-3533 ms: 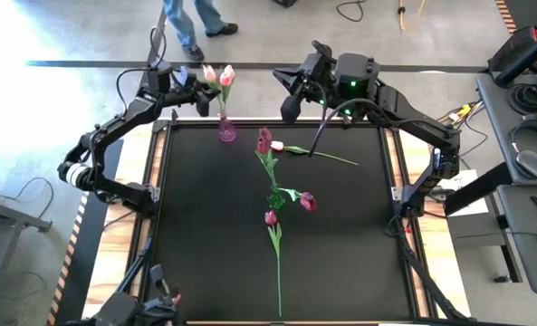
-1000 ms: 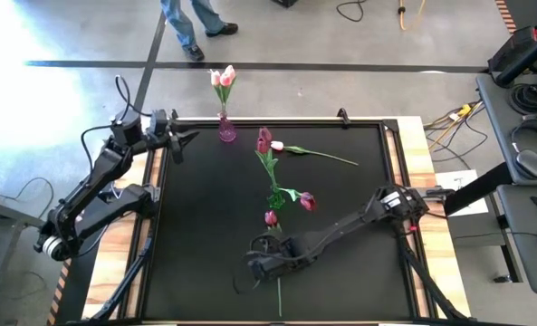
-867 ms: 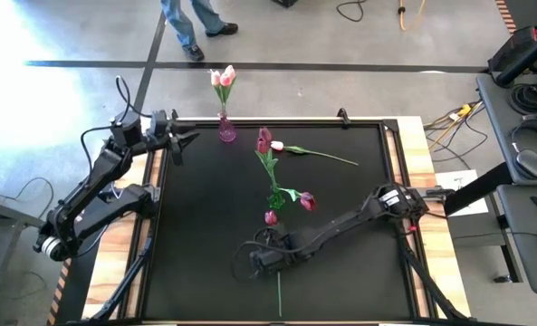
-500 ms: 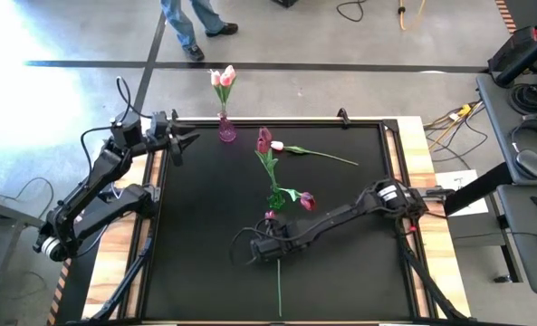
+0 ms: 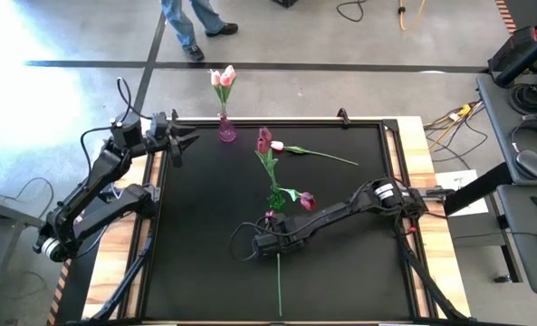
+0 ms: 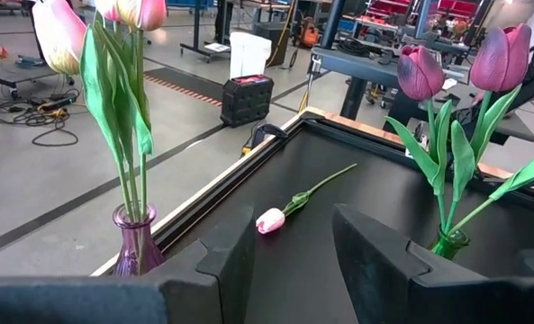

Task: Sort flowers into vase by color
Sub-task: Put the red flower into the green vase

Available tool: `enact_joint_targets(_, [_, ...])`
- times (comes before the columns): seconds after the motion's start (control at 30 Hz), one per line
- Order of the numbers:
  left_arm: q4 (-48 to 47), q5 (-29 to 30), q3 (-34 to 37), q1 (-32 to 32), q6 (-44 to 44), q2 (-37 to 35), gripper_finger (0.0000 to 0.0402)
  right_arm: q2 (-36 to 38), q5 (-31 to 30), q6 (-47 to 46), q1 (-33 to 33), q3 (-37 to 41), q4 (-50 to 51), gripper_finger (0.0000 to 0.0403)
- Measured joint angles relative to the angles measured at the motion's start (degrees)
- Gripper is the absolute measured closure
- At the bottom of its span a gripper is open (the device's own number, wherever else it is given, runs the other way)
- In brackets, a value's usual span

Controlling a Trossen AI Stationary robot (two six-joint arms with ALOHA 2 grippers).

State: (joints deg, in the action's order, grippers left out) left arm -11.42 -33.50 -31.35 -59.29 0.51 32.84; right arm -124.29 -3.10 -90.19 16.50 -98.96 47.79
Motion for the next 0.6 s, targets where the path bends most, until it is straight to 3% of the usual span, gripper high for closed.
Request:
enact_joint_targets(0.23, [0.00,-0.02,0.00,0.00,0.00,-0.13,0.0268,0.23,1.64,3.17,-0.05,0.04,-0.06,0.0384])
enact_joint_targets(0.4, [-0.02,0.00,0.00,0.00,0.00,-0.38,0.0268,1.19,1.83,6.03,-0.05,-2.95,-0.17,0.0388])
enact_joint_targets(0.6, [-0.04,0.00,0.00,0.00,0.00,-0.48,0.0268,1.40,0.63,15.27,-0.14,-12.23,-0.21,0.0389])
